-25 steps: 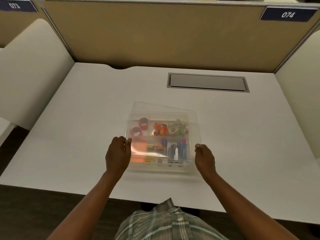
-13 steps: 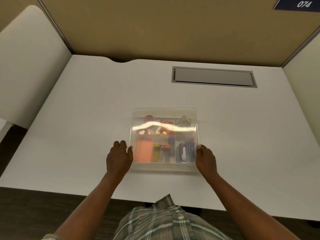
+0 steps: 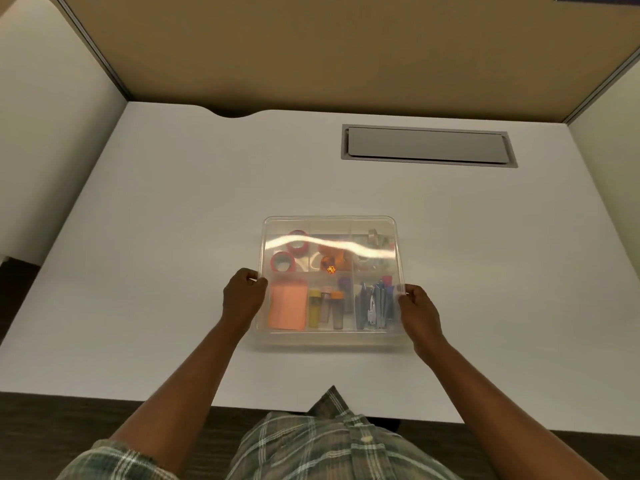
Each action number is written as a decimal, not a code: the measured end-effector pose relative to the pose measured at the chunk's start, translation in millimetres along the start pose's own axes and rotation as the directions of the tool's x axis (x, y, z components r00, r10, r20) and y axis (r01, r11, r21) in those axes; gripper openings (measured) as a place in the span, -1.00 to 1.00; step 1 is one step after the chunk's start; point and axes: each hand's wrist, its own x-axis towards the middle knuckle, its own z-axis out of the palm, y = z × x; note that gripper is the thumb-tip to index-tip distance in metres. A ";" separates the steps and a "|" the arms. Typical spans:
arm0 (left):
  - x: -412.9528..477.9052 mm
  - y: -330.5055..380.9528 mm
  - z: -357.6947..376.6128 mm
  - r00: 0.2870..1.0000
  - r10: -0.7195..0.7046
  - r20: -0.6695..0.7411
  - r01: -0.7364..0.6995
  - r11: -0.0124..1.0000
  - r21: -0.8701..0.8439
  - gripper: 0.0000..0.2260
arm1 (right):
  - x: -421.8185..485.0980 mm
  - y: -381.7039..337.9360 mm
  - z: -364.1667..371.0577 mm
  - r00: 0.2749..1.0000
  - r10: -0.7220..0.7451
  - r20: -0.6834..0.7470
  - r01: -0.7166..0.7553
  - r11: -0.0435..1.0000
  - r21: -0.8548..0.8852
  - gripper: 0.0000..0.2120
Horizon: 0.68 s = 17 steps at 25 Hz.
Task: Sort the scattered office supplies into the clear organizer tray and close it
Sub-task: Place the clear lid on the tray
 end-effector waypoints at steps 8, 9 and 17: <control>28.9 34.6 3.7 1.000 0.016 0.016 -0.015 0.997 -0.075 -0.71 | 31.1 -28.8 6.7 0.998 0.037 -0.046 -0.031 0.992 0.125 -0.86; 35.6 38.9 4.6 1.000 0.023 0.014 -0.021 0.996 -0.083 -0.70 | 36.7 -32.3 7.7 0.998 0.034 -0.044 -0.028 0.991 0.131 -0.83; 86.8 78.9 16.2 0.998 -0.027 0.055 0.036 0.982 -0.186 -0.58 | 93.0 -84.7 19.5 0.999 0.052 -0.016 -0.048 0.981 0.188 -0.65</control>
